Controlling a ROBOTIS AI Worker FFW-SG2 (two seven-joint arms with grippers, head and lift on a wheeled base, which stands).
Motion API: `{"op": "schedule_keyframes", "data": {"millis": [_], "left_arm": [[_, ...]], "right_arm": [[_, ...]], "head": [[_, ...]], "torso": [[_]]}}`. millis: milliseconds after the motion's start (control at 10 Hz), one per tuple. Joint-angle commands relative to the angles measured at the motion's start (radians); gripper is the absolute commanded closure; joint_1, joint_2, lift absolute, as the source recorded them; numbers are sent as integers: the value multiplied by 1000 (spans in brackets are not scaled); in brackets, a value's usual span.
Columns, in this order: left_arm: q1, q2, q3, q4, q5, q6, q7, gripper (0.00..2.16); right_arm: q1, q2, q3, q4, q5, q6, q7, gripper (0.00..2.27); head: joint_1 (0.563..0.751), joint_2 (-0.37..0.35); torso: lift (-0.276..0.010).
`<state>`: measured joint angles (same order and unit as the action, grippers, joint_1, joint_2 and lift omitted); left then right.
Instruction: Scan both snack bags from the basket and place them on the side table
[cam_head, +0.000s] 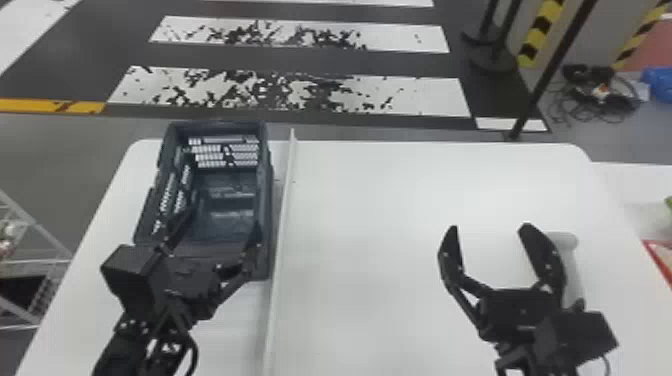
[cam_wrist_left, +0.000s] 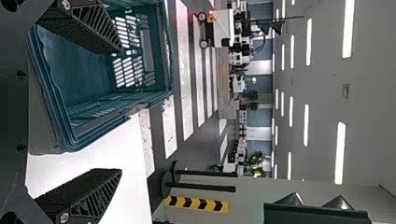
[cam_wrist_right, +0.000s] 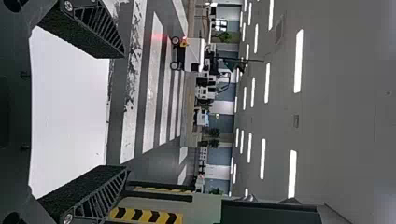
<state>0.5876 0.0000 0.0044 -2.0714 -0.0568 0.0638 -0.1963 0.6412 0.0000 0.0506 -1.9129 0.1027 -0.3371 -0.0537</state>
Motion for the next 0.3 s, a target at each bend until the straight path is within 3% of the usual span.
{"op": "schedule_keyframes", "data": {"millis": [0, 200], "left_arm": [[0, -3, -1, 1, 0, 0, 0, 83], [0, -3, -1, 1, 2, 0, 0, 83]], "right_arm": [[0, 1, 0, 0, 0, 2, 0, 76], [0, 1, 0, -2, 2, -1, 0, 76]], "head": [[695, -18], [695, -19]], "torso": [[-75], [-75]]}}
